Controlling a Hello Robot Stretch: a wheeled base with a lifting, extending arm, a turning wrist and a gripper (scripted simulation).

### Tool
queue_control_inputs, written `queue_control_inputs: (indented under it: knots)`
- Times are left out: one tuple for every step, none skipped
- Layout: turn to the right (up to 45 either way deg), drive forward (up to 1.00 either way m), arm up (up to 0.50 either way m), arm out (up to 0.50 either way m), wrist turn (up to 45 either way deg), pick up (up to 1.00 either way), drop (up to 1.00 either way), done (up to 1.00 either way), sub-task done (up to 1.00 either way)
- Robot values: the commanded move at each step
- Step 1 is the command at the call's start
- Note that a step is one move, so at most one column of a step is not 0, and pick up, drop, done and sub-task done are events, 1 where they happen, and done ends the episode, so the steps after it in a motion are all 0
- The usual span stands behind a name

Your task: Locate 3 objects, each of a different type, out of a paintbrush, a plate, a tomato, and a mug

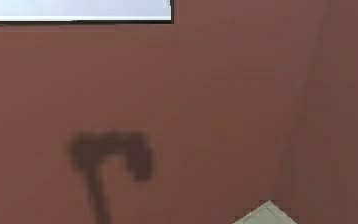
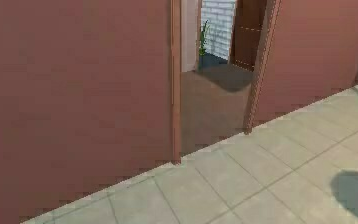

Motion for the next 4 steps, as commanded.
queue_control_inputs:
  knots:
    - [45.0,0.0,0.0,0.0,0.0,0.0,0.0,0.0,0.0]
    - [45.0,0.0,0.0,0.0,0.0,0.0,0.0,0.0,0.0]
    - [39.0,0.0,0.0,0.0,0.0,0.0,0.0,0.0,0.0]
    - [0.0,1.0,0.0,0.0,0.0,0.0,0.0,0.0,0.0]
